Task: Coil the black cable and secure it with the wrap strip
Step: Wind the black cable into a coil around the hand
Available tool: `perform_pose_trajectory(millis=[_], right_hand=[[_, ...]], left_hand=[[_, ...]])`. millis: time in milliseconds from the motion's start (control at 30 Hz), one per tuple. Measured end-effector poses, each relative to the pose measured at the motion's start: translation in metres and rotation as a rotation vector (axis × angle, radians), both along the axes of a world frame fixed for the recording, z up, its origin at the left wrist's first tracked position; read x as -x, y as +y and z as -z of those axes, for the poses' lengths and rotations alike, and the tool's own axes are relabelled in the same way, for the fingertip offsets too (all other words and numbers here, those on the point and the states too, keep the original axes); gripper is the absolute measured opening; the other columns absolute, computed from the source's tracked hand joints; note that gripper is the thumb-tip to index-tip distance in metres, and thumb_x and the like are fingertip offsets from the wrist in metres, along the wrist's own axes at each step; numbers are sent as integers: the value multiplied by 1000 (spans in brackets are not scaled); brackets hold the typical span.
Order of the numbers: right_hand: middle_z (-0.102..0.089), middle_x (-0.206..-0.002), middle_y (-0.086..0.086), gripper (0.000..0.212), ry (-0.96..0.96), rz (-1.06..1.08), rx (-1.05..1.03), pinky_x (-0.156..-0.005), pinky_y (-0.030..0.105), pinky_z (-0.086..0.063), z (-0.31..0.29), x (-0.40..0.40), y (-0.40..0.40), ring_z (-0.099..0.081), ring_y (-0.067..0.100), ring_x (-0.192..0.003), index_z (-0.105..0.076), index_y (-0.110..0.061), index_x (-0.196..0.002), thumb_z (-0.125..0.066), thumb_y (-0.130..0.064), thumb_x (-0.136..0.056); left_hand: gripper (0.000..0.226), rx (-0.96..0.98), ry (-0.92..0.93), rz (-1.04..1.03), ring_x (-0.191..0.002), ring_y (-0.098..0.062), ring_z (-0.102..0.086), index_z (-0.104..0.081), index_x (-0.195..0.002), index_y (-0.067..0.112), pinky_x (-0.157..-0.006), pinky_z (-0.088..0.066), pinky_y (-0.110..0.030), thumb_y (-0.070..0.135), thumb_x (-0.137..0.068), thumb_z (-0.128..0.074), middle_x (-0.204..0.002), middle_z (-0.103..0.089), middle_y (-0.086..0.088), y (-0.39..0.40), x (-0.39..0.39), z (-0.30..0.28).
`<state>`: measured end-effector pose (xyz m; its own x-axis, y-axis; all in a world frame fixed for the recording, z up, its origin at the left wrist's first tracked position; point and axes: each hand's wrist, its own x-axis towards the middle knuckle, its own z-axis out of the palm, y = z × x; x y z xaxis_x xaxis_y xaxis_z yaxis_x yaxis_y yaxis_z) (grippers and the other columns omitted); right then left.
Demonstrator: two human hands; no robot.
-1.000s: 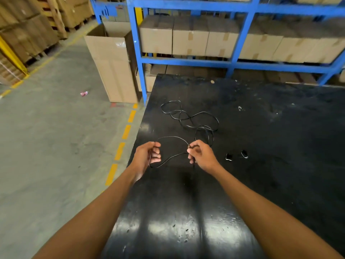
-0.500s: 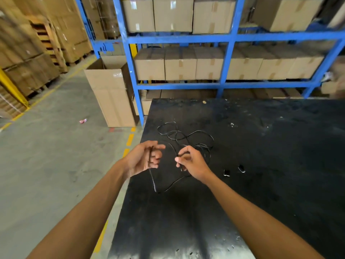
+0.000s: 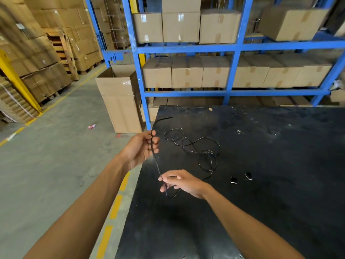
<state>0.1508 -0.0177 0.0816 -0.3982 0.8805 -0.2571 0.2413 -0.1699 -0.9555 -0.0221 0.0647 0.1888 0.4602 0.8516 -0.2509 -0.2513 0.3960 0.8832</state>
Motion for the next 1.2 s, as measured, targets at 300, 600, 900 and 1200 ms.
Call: perform_pose_trajectory(millis=[300, 600, 900, 1200], right_hand=[[-32, -66, -4, 29, -69, 142, 10, -50, 22, -32, -6, -7, 15, -30, 10, -56, -57, -14, -80, -48, -29, -103], [-34, -62, -1, 29, -307, 226, 26, -45, 22, -28, -30, -16, 35, -28, 10, -42, -59, -14, -79, -49, -30, -101], [-34, -62, -3, 27, -25, 374, -56, -45, 23, -27, -83, -30, 58, -31, 7, -46, -66, -7, -89, -56, -30, -100], [-49, -58, -5, 20, 169, 234, -237, -42, 19, -34, -114, 11, 51, -39, 7, -47, -62, -11, -100, -49, -25, -103]], left_hand=[[35, -85, 109, 107, -47, -13, -7, -41, -70, 19, -38, -23, -18, 27, -104, -34, -57, -11, 5, -8, 18, -18], [30, -248, 392, 132, -42, -13, -16, -49, -72, 14, -39, -28, -20, 18, -99, -37, -49, -24, 4, -19, 20, -32], [37, -295, 568, 162, -43, -14, -22, -37, -69, 17, -39, -24, -21, 28, -104, -36, -51, -31, 2, -29, 21, 0], [30, -302, 436, -328, -53, -19, -64, -56, -104, 3, -53, -55, -26, 24, -105, -34, -86, -74, -13, -31, -1, 14]])
